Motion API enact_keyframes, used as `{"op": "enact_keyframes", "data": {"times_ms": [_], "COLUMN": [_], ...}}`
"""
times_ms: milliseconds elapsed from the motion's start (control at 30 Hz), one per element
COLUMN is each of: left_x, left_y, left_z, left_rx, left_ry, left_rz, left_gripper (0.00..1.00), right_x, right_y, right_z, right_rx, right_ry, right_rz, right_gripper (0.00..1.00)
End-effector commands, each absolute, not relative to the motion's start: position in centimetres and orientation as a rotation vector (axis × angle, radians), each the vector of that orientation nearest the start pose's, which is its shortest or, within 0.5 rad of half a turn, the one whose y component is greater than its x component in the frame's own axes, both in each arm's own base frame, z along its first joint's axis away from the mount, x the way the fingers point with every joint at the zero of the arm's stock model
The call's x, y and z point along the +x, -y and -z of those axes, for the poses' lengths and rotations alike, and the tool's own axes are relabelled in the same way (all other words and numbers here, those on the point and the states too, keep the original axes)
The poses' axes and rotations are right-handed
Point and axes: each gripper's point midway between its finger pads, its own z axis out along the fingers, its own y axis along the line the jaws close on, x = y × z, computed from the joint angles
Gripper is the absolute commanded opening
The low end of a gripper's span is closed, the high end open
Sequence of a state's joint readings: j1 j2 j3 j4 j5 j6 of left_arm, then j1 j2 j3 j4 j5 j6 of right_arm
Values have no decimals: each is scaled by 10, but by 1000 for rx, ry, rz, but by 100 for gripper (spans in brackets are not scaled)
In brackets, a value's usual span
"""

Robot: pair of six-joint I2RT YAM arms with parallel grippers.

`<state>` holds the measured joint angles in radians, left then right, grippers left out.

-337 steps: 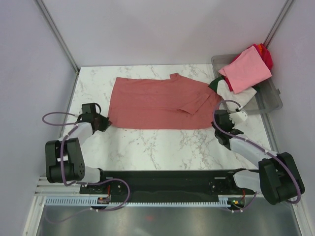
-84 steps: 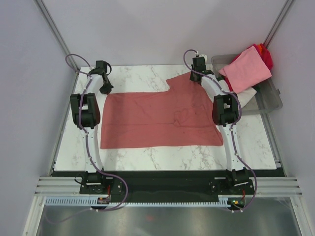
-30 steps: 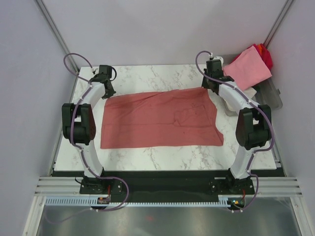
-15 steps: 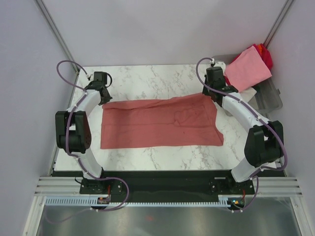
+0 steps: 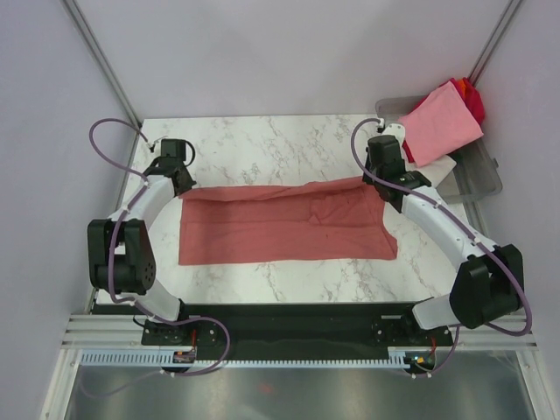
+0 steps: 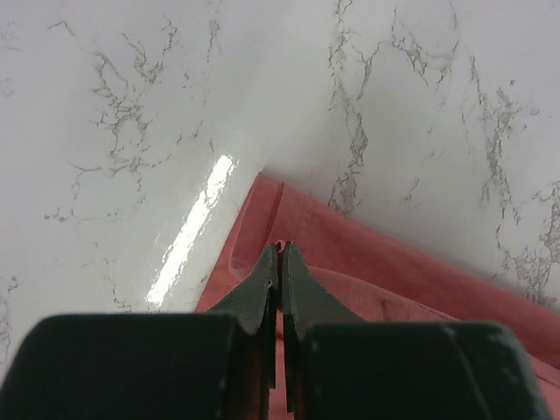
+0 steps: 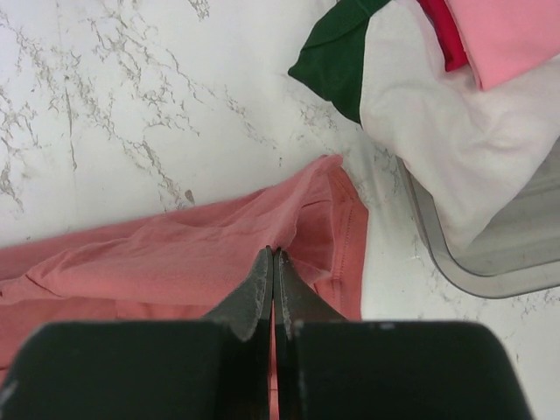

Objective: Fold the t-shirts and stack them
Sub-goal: Fold the tshirt

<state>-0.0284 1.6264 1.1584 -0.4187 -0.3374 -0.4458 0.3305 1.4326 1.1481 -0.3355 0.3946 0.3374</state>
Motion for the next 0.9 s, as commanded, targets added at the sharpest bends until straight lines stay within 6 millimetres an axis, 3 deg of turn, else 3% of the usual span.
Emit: {"op": "enact_keyframes", "data": {"times_ms": [0, 333, 467, 567, 600, 767, 800, 867], "left_x": [408, 394, 388, 382, 378, 365, 362, 354], "left_y": [-37, -39, -38, -38, -50, -48, -46, -44], "left_z": [-120, -116, -109, -103, -99, -84, -81, -71], "left_rx": [-710, -750, -759, -774, -819, -862, -878, -895], "left_ry": [-2217, -2207, -2230, -2242, -2239, -2269, -2273, -2290], "left_rz": [-202, -193, -166, -160, -170, -140, -132, -120], "left_gripper": [2, 2, 2, 2, 2, 2, 2, 10], "right_x": [391, 359, 350, 339, 334, 312, 305, 297], "right_y": [-76, -72, -77, -75, -73, -69, -67, -68], "right_z": [-194, -182, -172, -164, -156, -145, -134, -138], "right_rx": [250, 269, 244, 246, 247, 287, 293, 327], "right_ry": [-2104, -2110, -2138, -2154, -2167, -2169, -2185, -2152], "right_rz": [79, 83, 80, 93, 102, 76, 77, 27], "right_gripper": [0, 0, 0, 0, 0, 1, 4, 23]}}
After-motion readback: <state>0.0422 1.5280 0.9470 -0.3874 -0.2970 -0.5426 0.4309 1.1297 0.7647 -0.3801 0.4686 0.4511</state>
